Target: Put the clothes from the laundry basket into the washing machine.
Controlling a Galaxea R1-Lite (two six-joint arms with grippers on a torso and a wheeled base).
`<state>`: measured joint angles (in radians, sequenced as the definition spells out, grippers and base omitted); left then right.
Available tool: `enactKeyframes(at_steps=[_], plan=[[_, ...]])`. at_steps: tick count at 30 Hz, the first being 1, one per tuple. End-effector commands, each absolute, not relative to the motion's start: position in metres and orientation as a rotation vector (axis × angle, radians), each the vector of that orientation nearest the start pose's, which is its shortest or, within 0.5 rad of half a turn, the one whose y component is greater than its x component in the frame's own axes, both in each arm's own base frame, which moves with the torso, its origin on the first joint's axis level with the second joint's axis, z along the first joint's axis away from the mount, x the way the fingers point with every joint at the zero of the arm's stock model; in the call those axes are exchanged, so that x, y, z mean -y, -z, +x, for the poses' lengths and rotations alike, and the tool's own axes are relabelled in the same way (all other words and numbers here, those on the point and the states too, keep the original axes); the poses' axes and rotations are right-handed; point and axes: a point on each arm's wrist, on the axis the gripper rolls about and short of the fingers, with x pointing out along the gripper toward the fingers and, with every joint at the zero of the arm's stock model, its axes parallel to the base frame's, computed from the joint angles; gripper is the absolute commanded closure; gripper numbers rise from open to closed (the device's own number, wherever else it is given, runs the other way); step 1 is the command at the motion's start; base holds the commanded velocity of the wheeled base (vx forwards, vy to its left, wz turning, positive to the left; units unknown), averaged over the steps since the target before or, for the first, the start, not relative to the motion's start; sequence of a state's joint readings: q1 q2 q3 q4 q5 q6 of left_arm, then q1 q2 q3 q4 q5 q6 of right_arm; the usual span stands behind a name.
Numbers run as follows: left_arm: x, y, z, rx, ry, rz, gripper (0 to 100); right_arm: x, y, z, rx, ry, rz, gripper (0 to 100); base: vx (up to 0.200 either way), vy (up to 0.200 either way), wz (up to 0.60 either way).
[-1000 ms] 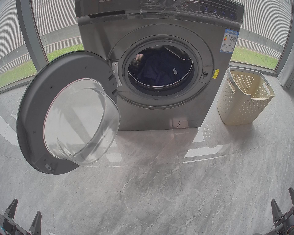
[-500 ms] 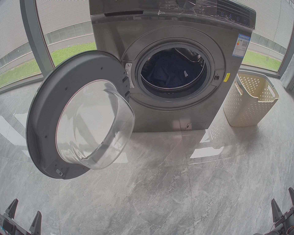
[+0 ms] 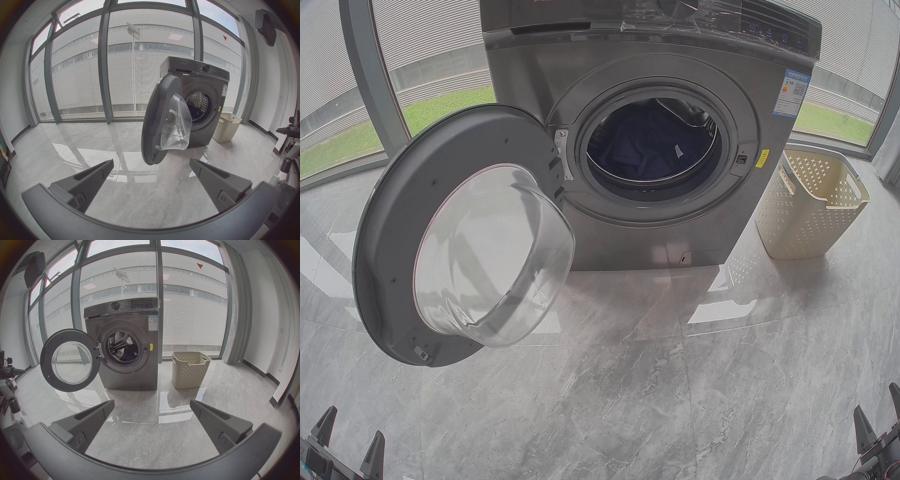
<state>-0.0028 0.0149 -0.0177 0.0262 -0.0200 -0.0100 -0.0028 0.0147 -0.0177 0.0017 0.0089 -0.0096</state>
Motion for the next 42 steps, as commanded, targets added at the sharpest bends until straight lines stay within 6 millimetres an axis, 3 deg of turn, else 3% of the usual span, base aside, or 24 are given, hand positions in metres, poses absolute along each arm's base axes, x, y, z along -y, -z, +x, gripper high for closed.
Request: enactKeyframes(at_steps=[1, 20, 25, 36, 39, 42], plan=[[0.0, -0.076, -0.023, -0.02, 0.023, -0.009, 0, 0.0, -0.076, -0.022, -0.006, -0.006, -0.011, 0, 0.0, 0.0, 0.0], [0.0, -0.076, -0.023, -0.02, 0.025, -0.003, 0, 0.0, -0.076, -0.023, -0.003, -0.009, -0.011, 0, 0.0, 0.0, 0.0], [0.001, -0.075, -0.023, -0.018, 0.023, 0.007, 0, 0.0, -0.076, -0.023, -0.003, -0.009, -0.011, 0, 0.0, 0.2, 0.0], [0.001, -0.076, -0.023, -0.006, 0.02, 0.015, 0, 0.0, -0.076, -0.023, -0.003, -0.009, -0.011, 0, 0.0, 0.0, 0.0], [0.001, -0.118, -0.031, 0.138, 0.016, 0.011, 0, 0.0, -0.076, -0.023, -0.005, -0.009, -0.012, 0, 0.0, 0.0, 0.0], [0.001, -0.154, -0.026, 0.12, 0.039, 0.021, 0, 0.0, -0.076, -0.023, -0.005, -0.008, -0.012, 0, 0.0, 0.0, 0.0]])
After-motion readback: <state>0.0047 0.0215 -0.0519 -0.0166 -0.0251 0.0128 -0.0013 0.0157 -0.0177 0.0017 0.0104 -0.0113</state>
